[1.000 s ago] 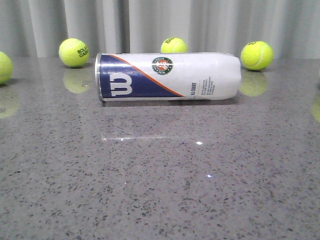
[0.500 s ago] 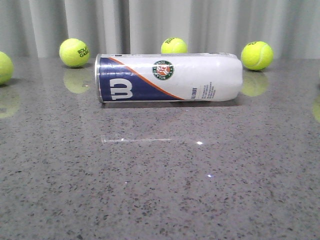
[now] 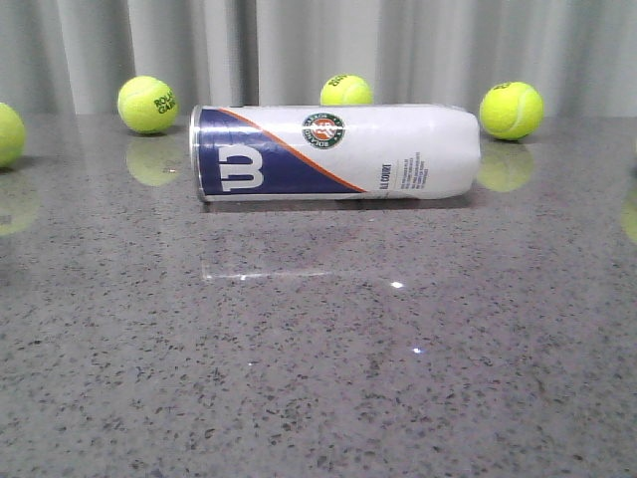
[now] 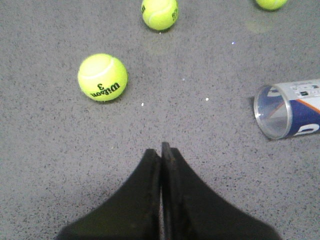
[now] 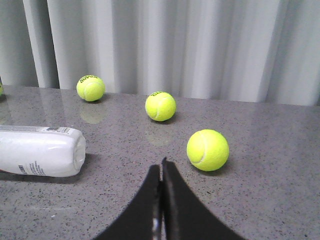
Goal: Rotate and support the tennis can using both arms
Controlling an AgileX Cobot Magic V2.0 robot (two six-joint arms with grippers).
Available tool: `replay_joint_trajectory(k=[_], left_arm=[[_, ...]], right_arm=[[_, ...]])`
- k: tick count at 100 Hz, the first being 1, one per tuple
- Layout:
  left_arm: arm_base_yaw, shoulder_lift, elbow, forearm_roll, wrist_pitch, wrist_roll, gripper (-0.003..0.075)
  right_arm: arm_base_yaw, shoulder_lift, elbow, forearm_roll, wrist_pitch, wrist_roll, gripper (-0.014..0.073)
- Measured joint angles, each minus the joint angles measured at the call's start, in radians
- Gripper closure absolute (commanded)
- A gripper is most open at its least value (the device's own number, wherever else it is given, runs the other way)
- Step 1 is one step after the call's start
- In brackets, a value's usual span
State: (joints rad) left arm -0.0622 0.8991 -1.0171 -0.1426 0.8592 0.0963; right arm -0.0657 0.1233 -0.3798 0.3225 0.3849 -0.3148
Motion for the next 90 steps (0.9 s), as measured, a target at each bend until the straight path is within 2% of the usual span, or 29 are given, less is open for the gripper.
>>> replay_joint_trajectory(k=[12,19,26,41,48,52,61,90], left_arm=[[0.000,0.074,-0.005,-0.036,0.009,0.044,0.0731],[0.000,0.109,-0.005,-0.092,0.019,0.085,0.0669],[0.000,0.140,-0.005,-0.150,0.027,0.127,0.0546],[0.000,0.199,-0.005,-0.231,0.029,0.171,0.0149],[0.000,0.226,-0.005,-0.271,0.029,0.175,0.0050],[0.000,0.242,-0.005,-0.305,0.027,0.177,0.0033],[0.000,0.284,-0.005,-0.411,0.021,0.214,0.0047],[0.000,0.491,-0.009,-0.885,0.053,0.539,0.0069]], right_arm=[[0.000,0.000,0.000,0.000,0.000,0.000,0.0662],[0.000,0.000,0.000,0.000,0.000,0.000,0.0662],[0.000,0.000,0.000,0.000,0.000,0.000,0.0662],[0.000,0.000,0.000,0.000,0.000,0.000,0.0662],[0.000,0.000,0.000,0.000,0.000,0.000,0.0662],[0.000,0.000,0.000,0.001,0.000,0.002,0.0662],[0.000,0.000,0.000,0.001,0.000,0.002,0.0662],[0.000,0.000,0.000,0.001,0.000,0.002,0.0662]])
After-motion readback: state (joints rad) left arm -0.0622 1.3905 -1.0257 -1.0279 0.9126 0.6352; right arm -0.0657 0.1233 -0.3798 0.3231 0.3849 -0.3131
